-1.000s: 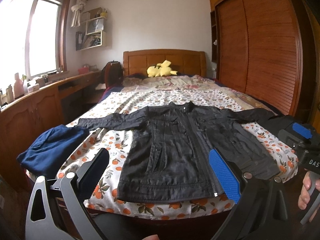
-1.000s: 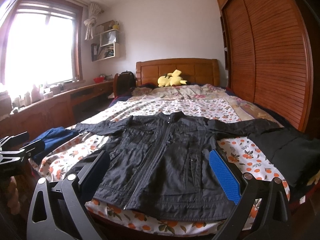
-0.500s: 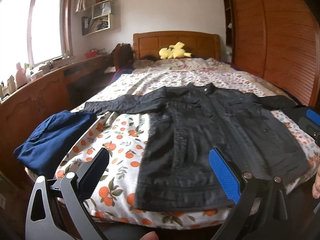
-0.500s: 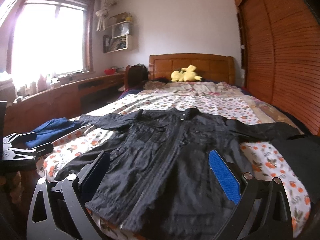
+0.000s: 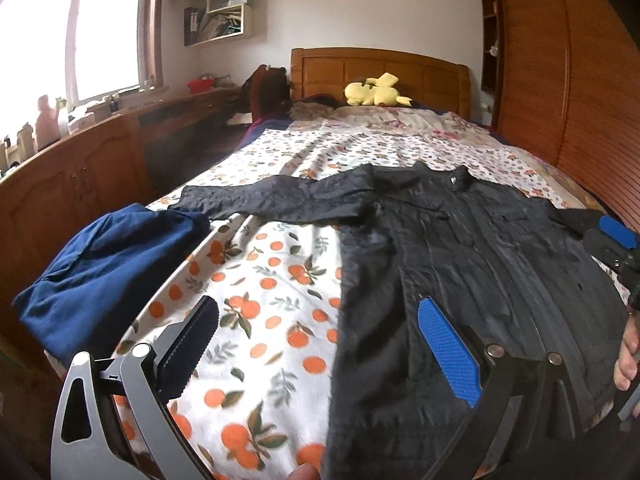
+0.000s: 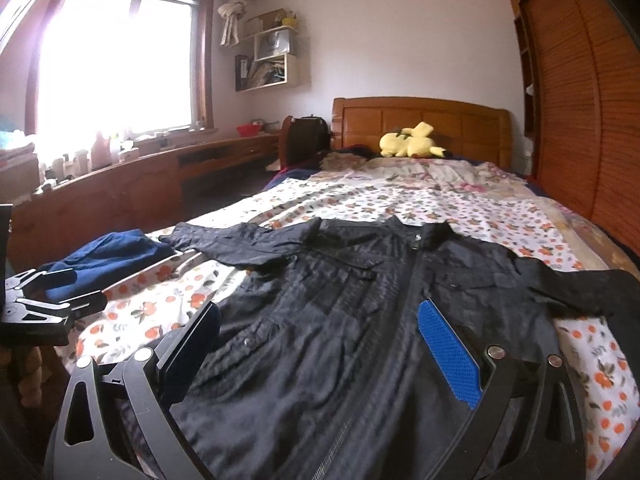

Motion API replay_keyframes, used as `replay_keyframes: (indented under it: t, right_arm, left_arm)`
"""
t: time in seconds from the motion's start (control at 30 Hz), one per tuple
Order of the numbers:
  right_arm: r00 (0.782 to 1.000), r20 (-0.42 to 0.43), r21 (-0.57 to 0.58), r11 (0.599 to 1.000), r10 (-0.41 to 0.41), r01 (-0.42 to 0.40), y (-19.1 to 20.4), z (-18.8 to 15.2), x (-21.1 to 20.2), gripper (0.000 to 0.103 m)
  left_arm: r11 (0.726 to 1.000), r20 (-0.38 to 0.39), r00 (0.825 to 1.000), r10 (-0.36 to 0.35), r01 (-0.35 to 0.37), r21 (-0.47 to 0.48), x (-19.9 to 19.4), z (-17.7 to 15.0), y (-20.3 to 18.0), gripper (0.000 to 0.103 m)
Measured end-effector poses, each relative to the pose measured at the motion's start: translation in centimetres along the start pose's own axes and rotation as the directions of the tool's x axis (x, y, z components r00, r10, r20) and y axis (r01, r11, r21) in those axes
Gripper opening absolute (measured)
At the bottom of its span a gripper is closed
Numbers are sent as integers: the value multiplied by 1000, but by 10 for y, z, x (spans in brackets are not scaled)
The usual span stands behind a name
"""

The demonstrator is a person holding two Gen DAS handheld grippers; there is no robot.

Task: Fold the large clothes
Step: 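Move the open left gripper toward the sleeve nearest it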

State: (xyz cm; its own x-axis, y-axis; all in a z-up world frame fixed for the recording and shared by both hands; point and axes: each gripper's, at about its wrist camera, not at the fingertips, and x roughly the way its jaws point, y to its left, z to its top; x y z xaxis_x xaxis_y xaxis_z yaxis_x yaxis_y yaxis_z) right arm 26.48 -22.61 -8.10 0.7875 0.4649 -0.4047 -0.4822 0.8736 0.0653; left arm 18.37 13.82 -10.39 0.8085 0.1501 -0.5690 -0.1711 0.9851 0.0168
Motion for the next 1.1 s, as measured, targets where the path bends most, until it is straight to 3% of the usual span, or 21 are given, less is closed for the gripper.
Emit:
replay_keyframes:
  t: [0.43, 0.8, 0.97, 1.1]
  right_arm:
    - [997, -47, 1, 998, 69, -69, 3, 17, 88, 96]
    - [983, -147, 3, 994, 106, -107, -2, -14, 136, 96]
    - [973, -188, 27, 991, 135, -133, -6, -23, 147, 96]
    - [973, -187, 31, 991, 134, -130, -6, -24, 147, 96]
  left_arm:
    - [999, -47, 998, -35, 35, -1, 61, 30, 15, 100]
    - [1000, -58, 998, -1, 2, 28, 118, 50, 20, 100]
    - [998, -94, 995, -35, 30, -53, 158, 59, 37, 82]
    - [993, -130, 989, -66, 52, -110, 196, 70, 54, 81]
